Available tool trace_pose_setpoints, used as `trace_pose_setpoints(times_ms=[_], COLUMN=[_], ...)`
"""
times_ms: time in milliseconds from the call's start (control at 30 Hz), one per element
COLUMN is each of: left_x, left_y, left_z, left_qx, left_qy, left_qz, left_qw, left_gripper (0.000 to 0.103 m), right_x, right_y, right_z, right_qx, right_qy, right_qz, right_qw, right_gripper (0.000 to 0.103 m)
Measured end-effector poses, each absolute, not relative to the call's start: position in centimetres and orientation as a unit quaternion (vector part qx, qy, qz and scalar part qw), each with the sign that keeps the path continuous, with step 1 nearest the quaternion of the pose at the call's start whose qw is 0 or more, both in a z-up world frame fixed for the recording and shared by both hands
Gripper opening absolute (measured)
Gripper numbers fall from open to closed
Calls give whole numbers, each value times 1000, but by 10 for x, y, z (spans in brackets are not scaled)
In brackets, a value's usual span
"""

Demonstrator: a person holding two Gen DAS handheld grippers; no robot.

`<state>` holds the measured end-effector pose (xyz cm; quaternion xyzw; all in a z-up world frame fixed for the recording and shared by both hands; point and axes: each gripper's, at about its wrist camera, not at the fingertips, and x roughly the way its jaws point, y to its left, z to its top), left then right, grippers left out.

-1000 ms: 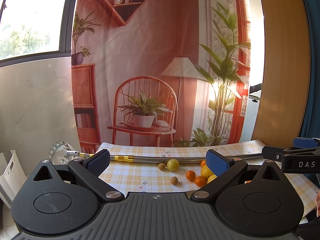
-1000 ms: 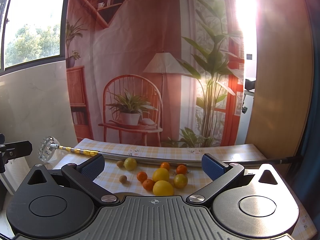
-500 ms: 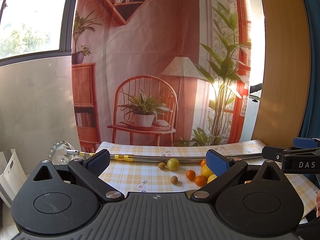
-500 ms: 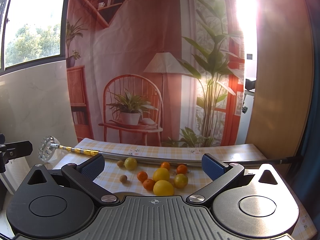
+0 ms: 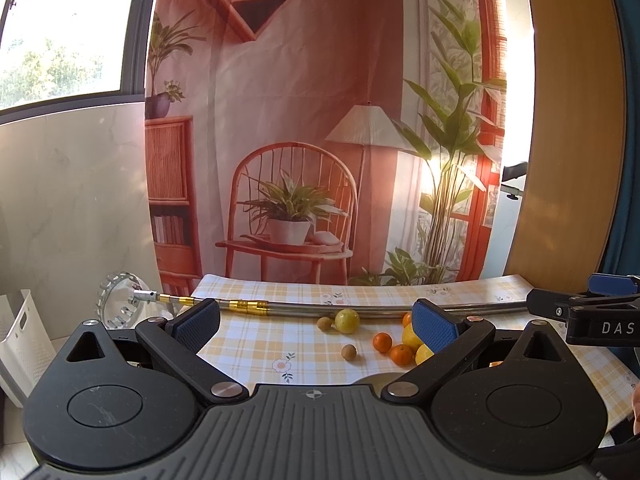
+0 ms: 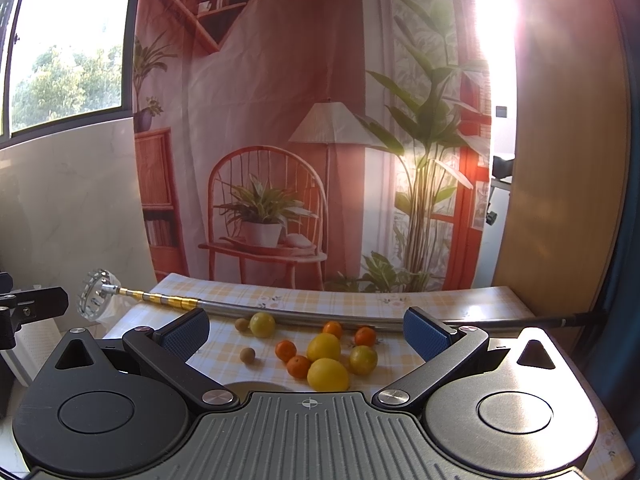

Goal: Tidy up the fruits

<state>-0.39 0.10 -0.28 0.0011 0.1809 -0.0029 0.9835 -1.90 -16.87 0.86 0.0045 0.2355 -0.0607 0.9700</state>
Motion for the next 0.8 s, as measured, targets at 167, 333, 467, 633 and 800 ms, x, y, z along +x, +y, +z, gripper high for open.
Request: trace_pose_setpoints(times_ms=[167,333,467,633,800], left_x=[3,20,42,72,100], left_y=[2,4,16,24,22], left_z=[-5,-11,-20,-34,-48], left_qx=[-3,6,-10,-1,23], left_qy=[193,205,226,241,255], left_qz=[-1,23,21,37,43], left_qw=[981,979,974,970,966], left_gripper=[103,103,103,103,102], right_x=[-11,8,19,31,52], right_y=[-178,-206,-225,-249,-271], right_z=[7,7,8,-2,-27], right_qx=[21,19,-17,-24,22], right_qy=[243,232,202,196,231], right_qz=[-53,-69,-107,-105,-86], right_qw=[968,970,973,975,969], right_gripper=[103,103,103,103,103])
